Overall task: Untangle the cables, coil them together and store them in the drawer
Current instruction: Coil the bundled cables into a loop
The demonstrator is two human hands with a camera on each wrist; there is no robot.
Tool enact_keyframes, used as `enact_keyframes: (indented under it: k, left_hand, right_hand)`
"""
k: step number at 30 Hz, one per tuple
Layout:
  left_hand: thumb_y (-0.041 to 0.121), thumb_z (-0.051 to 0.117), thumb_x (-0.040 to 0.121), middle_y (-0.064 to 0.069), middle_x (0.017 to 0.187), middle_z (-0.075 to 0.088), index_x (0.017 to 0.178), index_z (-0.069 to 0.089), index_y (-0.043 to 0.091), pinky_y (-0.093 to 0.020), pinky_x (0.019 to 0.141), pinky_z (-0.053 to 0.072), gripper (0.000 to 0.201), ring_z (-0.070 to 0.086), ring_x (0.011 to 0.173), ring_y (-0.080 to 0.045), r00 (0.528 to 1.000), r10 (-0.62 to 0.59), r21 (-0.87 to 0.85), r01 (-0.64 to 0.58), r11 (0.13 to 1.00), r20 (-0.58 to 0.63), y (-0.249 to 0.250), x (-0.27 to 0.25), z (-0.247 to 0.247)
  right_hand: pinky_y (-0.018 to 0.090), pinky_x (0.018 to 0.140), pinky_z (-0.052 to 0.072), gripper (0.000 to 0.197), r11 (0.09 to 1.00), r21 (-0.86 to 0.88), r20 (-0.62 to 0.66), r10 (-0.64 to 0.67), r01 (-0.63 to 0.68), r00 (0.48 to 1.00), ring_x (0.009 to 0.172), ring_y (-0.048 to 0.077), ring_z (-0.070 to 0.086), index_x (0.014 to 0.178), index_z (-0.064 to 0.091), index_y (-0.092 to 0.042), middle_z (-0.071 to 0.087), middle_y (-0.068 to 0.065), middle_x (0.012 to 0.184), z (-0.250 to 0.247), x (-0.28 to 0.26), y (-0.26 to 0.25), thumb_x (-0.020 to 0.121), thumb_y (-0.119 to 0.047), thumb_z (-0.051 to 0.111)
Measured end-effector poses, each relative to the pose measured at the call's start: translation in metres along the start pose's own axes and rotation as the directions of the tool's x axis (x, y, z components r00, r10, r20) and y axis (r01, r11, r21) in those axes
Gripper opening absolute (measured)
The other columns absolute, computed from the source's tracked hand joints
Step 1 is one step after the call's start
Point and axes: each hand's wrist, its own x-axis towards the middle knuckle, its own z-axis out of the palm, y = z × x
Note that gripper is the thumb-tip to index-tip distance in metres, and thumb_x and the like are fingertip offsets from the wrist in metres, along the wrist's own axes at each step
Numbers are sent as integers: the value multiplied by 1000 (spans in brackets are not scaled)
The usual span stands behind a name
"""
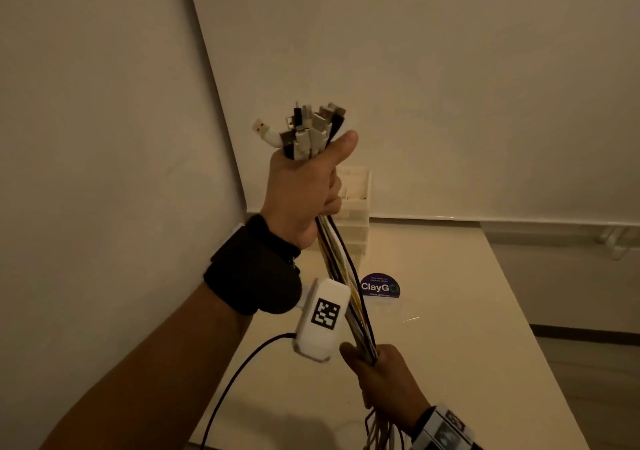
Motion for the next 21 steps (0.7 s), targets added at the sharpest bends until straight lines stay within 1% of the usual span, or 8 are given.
enact_keyframes:
  k: [2, 6, 9, 12, 15, 18, 19, 21]
  left_hand:
    - [22, 66, 91, 9, 43, 24, 56, 37, 25, -17, 37, 18, 45, 18, 34, -7, 998, -25, -30, 24, 999, -56, 0, 2, -3]
    - [22, 67, 90, 9, 42, 24, 55, 35, 26, -17, 38, 17, 47, 17, 34, -7, 996, -34, -36, 31, 999, -84, -6, 0, -1]
    - [23, 67, 90, 9, 42, 24, 58, 36, 25, -16, 36, 19, 45, 18, 34, -7, 992, -32, -65, 24, 998, -123, -2, 4, -5]
    - [23, 67, 90, 9, 42, 24, 59, 36, 25, -16, 36, 19, 44, 18, 34, -6, 983, -16, -65, 5, 998, -183, 0, 11, -10]
    - [20, 68, 89, 9, 42, 25, 59, 38, 24, -16, 37, 20, 43, 20, 32, -6, 974, 24, 60, -11, 998, -227, -6, 16, -24]
    - [15, 69, 87, 15, 40, 34, 72, 60, 19, -16, 37, 26, 18, 29, 32, -3, 959, 107, 306, -23, 952, -261, -14, 18, -46]
    - [15, 70, 86, 16, 39, 37, 81, 66, 14, -17, 38, 28, 7, 32, 32, -3, 953, 127, 369, -18, 929, -273, -16, 18, -52]
    - [18, 71, 85, 14, 37, 40, 87, 69, 10, -19, 39, 32, 9, 36, 32, -5, 944, 137, 458, 17, 889, -300, -22, 18, -61]
  right_hand:
    - [29, 48, 41, 56, 1000, -9, -36, -8, 8, 999, 42, 19, 52, 52, 40, -20, 43, -2, 43, -3, -4, 3, 68, -70, 60]
    - [27, 52, 28, 62, 995, -99, -30, -21, 18, 999, 42, 11, 31, 43, 34, -22, 32, -7, 41, -1, -7, 12, 73, -71, 58]
    - [29, 50, 35, 54, 1000, -2, -7, 21, -21, 1000, 44, 17, 39, 48, 38, -22, 39, -3, 46, -2, -9, 10, 80, -54, 68]
    - [28, 51, 38, 53, 999, 5, -2, 50, -50, 999, 42, 14, 41, 45, 41, -22, 42, -5, 43, -7, -14, 11, 83, -47, 68]
    - [23, 48, 27, 56, 993, -118, -120, -13, -2, 993, 41, 5, 30, 39, 41, -21, 33, -6, 38, -23, -25, 5, 87, -35, 68]
    - [19, 45, 26, 41, 953, -259, -173, -203, 154, 964, 40, 4, 35, 48, 48, -27, 40, -4, 42, -46, -46, -11, 83, -25, 69]
    - [19, 46, 27, 33, 930, -306, -141, -256, 203, 956, 40, 4, 40, 53, 51, -29, 44, -6, 43, -52, -54, -18, 81, -28, 69]
    - [17, 45, 29, 20, 892, -360, -93, -327, 275, 940, 40, 5, 43, 59, 55, -32, 48, -8, 44, -58, -65, -30, 74, -43, 61]
